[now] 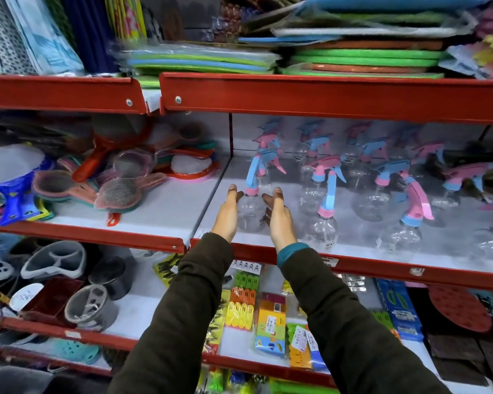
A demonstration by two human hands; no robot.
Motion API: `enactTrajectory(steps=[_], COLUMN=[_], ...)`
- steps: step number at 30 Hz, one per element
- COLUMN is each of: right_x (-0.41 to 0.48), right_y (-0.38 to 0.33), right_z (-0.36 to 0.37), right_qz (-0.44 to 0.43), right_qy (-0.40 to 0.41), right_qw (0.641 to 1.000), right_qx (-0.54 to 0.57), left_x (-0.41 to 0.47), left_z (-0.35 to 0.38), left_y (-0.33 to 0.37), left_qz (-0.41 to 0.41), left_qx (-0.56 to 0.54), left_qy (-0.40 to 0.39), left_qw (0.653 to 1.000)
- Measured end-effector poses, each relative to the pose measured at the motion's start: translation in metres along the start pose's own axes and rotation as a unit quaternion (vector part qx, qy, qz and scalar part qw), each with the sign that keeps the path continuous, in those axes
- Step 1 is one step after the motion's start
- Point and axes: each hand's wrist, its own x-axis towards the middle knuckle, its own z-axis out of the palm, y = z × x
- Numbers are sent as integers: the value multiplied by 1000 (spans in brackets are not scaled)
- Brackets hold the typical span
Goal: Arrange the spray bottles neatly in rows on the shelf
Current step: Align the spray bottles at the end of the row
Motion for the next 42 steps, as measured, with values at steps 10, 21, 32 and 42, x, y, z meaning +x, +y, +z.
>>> enactTrajectory(steps=[10,21,32,42], right_x=[-57,-51,-71,-79], right_y=[-13,-21,-12,-6], right_z=[-2,2,-1,-6], right_qz=[-17,-4,-10,-19], right_qy=[-8,-24,-31,-51], right_qw=[1000,999,999,997], right_qx=[-14,-25,-39,-51], left_x=[-26,-49,-23,-16], left_z=[-13,-9,-8,-7], left_y=[-12,-8,-9,-5], left_qz=[-2,35,5,16], left_qx=[29,80,50,54], left_qy=[-9,8,-17,-21], left_qw=[1000,996,999,998])
